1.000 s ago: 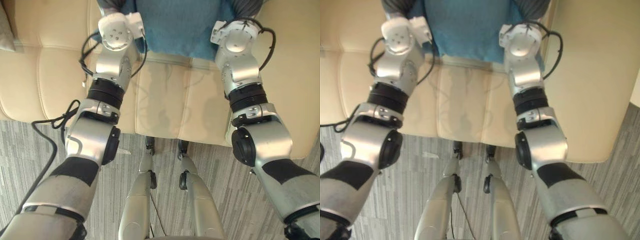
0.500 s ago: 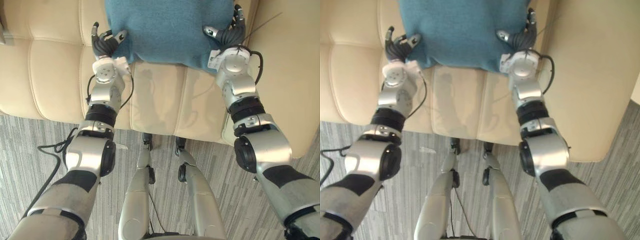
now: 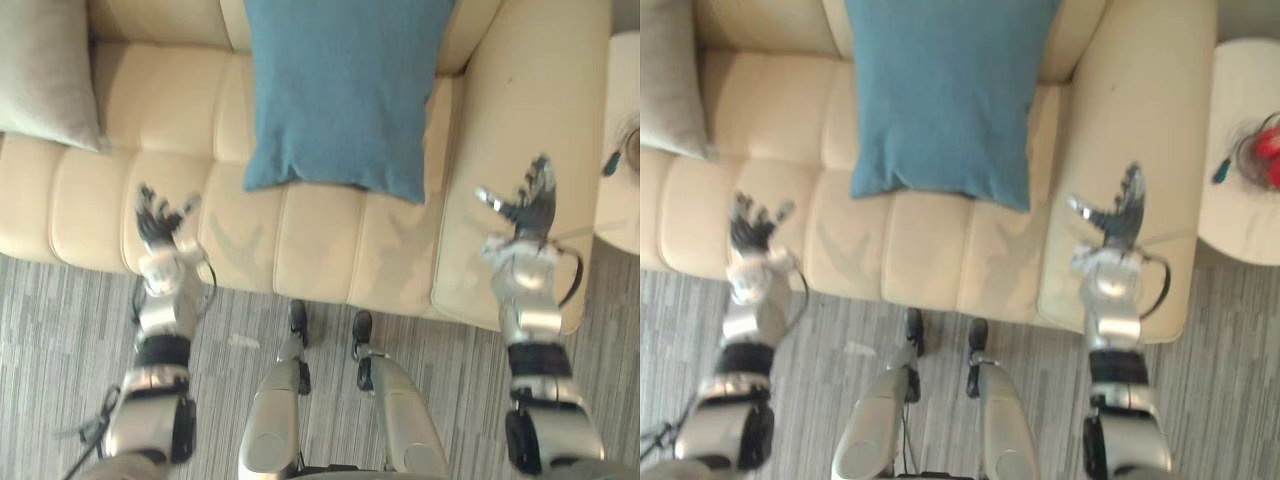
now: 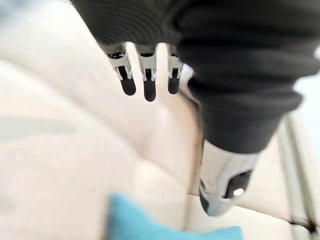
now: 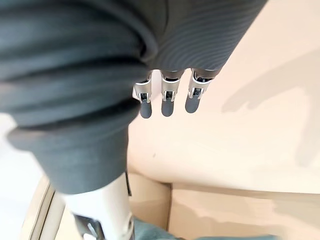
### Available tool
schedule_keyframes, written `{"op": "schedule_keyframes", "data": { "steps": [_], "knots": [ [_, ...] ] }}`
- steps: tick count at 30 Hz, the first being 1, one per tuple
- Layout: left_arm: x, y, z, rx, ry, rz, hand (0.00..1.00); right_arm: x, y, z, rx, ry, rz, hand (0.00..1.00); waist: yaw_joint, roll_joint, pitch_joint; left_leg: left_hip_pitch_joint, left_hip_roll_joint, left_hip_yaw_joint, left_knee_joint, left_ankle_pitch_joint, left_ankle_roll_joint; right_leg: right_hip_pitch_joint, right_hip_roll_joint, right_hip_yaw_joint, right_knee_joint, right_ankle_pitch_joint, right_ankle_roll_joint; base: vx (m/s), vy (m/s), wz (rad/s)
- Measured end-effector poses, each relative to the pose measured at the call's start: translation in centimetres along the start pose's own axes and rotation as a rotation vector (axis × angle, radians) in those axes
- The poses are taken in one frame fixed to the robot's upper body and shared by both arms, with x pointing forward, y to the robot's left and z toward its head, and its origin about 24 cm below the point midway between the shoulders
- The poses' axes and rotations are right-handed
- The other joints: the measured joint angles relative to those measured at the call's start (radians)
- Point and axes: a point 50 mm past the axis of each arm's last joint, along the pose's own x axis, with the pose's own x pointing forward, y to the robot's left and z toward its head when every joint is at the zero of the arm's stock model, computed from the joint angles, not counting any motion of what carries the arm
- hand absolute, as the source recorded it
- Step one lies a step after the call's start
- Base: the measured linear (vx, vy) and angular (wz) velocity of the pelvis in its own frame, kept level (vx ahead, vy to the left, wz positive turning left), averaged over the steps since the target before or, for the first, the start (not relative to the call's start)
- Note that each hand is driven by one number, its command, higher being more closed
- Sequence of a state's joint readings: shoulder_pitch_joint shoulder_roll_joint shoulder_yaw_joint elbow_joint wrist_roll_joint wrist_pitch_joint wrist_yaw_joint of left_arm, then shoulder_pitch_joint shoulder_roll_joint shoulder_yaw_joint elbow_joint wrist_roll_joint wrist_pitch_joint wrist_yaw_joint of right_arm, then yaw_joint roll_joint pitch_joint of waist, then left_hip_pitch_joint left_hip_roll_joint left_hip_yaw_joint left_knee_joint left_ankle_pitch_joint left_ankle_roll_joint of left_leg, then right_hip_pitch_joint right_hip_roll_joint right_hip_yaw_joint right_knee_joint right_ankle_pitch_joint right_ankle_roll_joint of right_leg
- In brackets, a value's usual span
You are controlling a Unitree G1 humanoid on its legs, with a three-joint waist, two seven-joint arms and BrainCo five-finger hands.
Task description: Pick up cushions and gather them together orderly.
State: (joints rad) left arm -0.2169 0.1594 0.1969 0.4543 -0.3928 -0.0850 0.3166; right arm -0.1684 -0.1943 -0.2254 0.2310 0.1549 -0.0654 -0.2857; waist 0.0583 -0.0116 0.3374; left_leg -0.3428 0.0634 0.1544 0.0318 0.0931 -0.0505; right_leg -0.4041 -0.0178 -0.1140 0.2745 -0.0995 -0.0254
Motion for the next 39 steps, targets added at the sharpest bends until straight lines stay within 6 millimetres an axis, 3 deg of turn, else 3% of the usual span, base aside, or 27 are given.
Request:
{"op": "schedule_keyframes", "data": {
  "steps": [2, 6, 8, 11, 15, 21, 26, 30, 32, 34, 36, 37, 38, 39],
  "knots": [
    [-3.1, 2.1, -5.0, 0.018, 0.163, 0.033, 0.00, -3.7, -0.7, -4.6, 0.003, 0.172, -0.003, 0.00, -0.001, -0.006, -0.051, 0.057, 0.001, 0.003, -0.035, 0.002, 0.003, 0.061, 0.003, -0.009, -0.042, 0.003, 0.005, 0.11, 0.012, 0.00],
    [-8.5, 5.6, -12.4, 0.065, 0.465, 0.095, 0.00, -10.1, -1.7, -12.1, -0.044, 0.518, 0.006, 0.00, 0.001, -0.005, -0.170, 0.152, 0.000, 0.005, -0.050, -0.018, -0.003, 0.178, 0.003, -0.014, -0.094, 0.004, 0.007, 0.18, 0.026, 0.02],
    [-10.7, 6.7, -15.0, 0.066, 0.597, 0.133, 0.00, -12.6, -1.7, -14.6, -0.049, 0.654, 0.018, 0.00, 0.001, 0.000, -0.221, 0.192, 0.001, 0.013, -0.051, -0.035, -0.008, 0.225, 0.004, -0.010, -0.120, 0.002, 0.012, 0.14, 0.019, -0.06],
    [-12.8, 7.5, -17.1, 0.103, 0.719, 0.148, 0.00, -14.5, -1.4, -16.3, -0.044, 0.763, 0.029, 0.00, 0.005, 0.007, -0.261, 0.247, 0.003, 0.028, -0.069, -0.044, -0.009, 0.276, 0.009, 0.002, -0.147, -0.002, 0.017, 0.08, 0.008, -0.13],
    [-14.1, 8.2, -18.3, 0.178, 0.802, 0.133, 0.00, -16.9, -1.6, -18.4, -0.082, 0.913, 0.052, 0.00, 0.008, 0.021, -0.314, 0.325, 0.006, 0.055, -0.099, -0.053, -0.016, 0.340, 0.018, 0.027, -0.178, 0.000, 0.025, 0.07, 0.007, -0.18],
    [-14.2, 8.4, -18.5, 0.248, 0.822, 0.088, 0.00, -18.7, -2.9, -19.6, -0.117, 1.023, 0.029, 0.00, 0.007, 0.019, -0.320, 0.380, 0.005, 0.069, -0.128, -0.058, -0.017, 0.397, 0.024, 0.045, -0.209, 0.017, 0.037, 0.06, 0.017, -0.09],
    [-13.8, 8.3, -18.5, 0.320, 0.835, 0.033, 0.00, -18.4, -2.6, -19.8, -0.117, 1.046, 0.037, 0.00, 0.009, 0.006, -0.314, 0.382, -0.005, 0.114, -0.130, -0.064, -0.007, 0.375, 0.018, 0.090, -0.201, 0.035, 0.063, 0.02, 0.045, -0.26],
    [-12.7, 6.9, -18.1, 0.347, 0.806, -0.018, 0.00, -16.9, -0.8, -19.4, -0.115, 1.011, 0.093, 0.00, 0.007, 0.004, -0.265, 0.307, 0.017, 0.162, -0.026, -0.108, 0.034, 0.271, 0.007, 0.078, -0.054, 0.028, 0.071, -0.09, 0.051, -0.35],
    [-12.4, 6.3, -18.0, 0.341, 0.794, -0.029, 0.00, -17.1, -0.8, -19.5, -0.118, 1.014, 0.094, 0.00, 0.007, 0.011, -0.251, 0.298, 0.018, 0.160, 0.008, -0.122, 0.050, 0.231, -0.075, -0.029, 0.243, -0.069, 0.056, -0.06, 0.038, -0.04],
    [-12.2, 6.5, -17.7, 0.342, 0.778, -0.027, 0.00, -17.5, -0.8, -19.6, -0.144, 1.020, 0.107, 0.00, 0.009, -0.011, -0.263, 0.286, 0.017, 0.158, 0.041, -0.123, 0.051, 0.253, -0.141, -0.044, 0.377, -0.099, 0.072, 0.03, -0.034, 0.06],
    [-12.2, 6.7, -17.7, 0.343, 0.778, -0.019, 0.00, -17.8, -0.8, -19.7, -0.143, 1.028, 0.110, 0.00, 0.012, -0.029, -0.272, 0.253, 0.018, 0.154, 0.083, -0.122, 0.050, 0.320, -0.201, -0.043, 0.402, -0.091, 0.085, -0.01, -0.136, 0.13],
    [-12.0, 6.7, -17.5, 0.341, 0.771, -0.018, 0.00, -17.8, -0.7, -19.7, -0.141, 1.029, 0.114, 0.00, 0.015, -0.040, -0.277, 0.224, 0.020, 0.148, 0.120, -0.122, 0.050, 0.363, -0.227, -0.040, 0.380, -0.050, 0.094, -0.09, -0.195, 0.15],
    [-11.8, 6.6, -17.4, 0.339, 0.763, -0.022, 0.00, -17.7, -0.5, -19.6, -0.146, 1.024, 0.124, 0.00, 0.023, -0.045, -0.272, 0.206, 0.023, 0.148, 0.149, -0.119, 0.045, 0.396, -0.211, -0.031, 0.310, -0.050, 0.129, -0.11, -0.177, 0.04],
    [-11.9, 6.4, -17.5, 0.333, 0.767, -0.027, 0.00, -17.5, -0.4, -19.6, -0.161, 1.018, 0.138, 0.00, 0.033, -0.032, -0.272, 0.203, 0.040, 0.145, 0.150, -0.116, 0.039, 0.406, -0.184, -0.036, 0.276, -0.054, 0.135, -0.15, -0.188, -0.12]
  ]
}}
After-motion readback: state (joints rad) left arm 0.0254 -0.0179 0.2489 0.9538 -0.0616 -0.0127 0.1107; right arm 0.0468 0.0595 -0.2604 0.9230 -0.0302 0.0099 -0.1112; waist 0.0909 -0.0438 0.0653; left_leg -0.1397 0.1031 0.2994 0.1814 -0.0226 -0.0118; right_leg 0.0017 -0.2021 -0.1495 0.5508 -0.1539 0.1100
